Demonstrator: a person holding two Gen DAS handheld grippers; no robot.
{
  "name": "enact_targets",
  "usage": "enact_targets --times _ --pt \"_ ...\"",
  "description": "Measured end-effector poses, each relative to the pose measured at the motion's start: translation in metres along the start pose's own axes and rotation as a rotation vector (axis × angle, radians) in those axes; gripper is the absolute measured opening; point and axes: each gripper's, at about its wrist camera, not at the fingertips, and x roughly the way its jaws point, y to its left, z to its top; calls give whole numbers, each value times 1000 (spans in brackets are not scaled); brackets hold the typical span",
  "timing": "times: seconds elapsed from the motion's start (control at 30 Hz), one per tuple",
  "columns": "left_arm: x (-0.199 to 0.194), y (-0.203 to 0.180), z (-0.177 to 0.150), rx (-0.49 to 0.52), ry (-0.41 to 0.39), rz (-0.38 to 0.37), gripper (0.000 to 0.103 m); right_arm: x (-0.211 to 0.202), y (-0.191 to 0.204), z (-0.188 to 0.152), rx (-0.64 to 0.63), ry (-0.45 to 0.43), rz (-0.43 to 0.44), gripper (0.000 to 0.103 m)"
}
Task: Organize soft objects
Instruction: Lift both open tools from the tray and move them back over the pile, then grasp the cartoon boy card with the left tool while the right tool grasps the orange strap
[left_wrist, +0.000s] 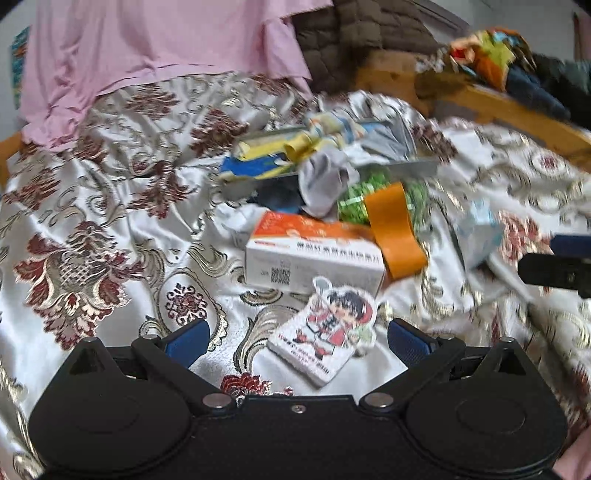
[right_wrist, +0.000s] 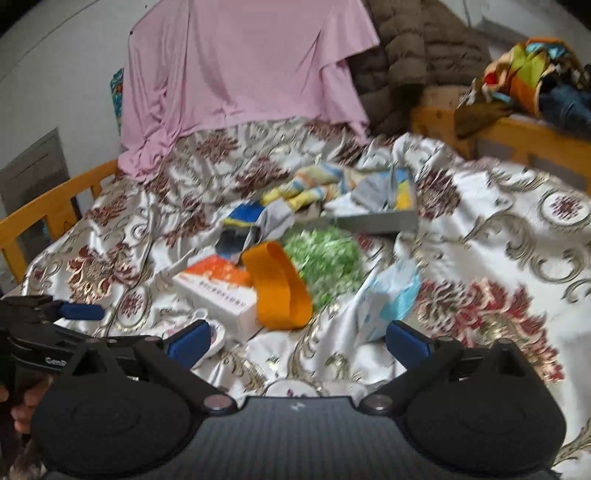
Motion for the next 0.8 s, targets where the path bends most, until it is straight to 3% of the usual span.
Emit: enact_targets --times 0.2,0.33,0.8 --pt "16 4 -2 90 68 -32 102 25 -6 -4 59 133 125 103" --pt "23 4 -3 153 85 -62 102 45 -8 -5 78 188 150 103" --pt "54 -8 15 422 164 -212 95 92 -2 7 -29 159 155 98"
